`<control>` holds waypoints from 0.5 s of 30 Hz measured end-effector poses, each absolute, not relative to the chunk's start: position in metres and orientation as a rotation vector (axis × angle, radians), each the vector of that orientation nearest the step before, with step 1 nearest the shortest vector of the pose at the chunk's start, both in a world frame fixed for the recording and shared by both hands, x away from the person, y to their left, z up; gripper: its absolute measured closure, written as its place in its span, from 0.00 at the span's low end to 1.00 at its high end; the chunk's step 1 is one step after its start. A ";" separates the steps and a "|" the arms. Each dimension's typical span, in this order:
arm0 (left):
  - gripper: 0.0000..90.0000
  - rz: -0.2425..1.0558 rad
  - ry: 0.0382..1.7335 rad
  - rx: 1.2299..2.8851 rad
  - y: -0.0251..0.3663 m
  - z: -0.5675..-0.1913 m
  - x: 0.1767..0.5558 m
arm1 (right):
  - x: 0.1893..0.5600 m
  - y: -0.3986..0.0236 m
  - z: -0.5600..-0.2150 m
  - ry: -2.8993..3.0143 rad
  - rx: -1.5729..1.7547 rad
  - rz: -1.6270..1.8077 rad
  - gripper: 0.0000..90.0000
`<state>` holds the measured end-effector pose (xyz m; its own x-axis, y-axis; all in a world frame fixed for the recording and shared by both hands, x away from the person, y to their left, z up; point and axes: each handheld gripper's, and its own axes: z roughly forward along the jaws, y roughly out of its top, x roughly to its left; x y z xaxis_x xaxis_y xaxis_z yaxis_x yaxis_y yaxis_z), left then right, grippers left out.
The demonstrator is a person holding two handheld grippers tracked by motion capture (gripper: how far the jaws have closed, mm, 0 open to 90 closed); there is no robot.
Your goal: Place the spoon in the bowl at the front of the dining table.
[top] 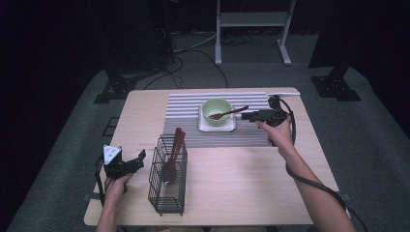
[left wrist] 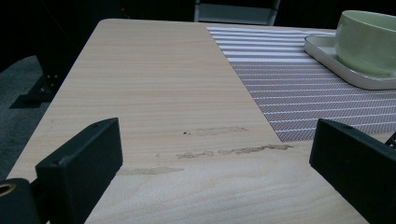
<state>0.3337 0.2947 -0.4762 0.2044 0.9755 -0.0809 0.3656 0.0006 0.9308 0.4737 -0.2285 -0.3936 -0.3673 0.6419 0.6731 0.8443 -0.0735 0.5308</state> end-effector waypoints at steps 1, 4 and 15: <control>0.02 0.815 1.320 1.538 0.295 -0.476 0.334 | 0.472 -0.229 -0.394 -1.980 -1.622 -1.419 0.40; 0.02 0.815 1.322 1.537 0.295 -0.476 0.334 | 0.466 -0.229 -0.397 -1.989 -1.608 -1.415 0.39; 0.02 0.819 1.320 1.539 0.294 -0.476 0.334 | 0.451 -0.237 -0.412 -1.980 -1.583 -1.397 0.39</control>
<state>0.3339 0.2942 -0.4763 0.2036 0.9760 -0.0772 0.3649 -0.0025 0.9310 0.4512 -0.2374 -0.4119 -0.3804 0.6184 0.6877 0.8552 -0.0479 0.5161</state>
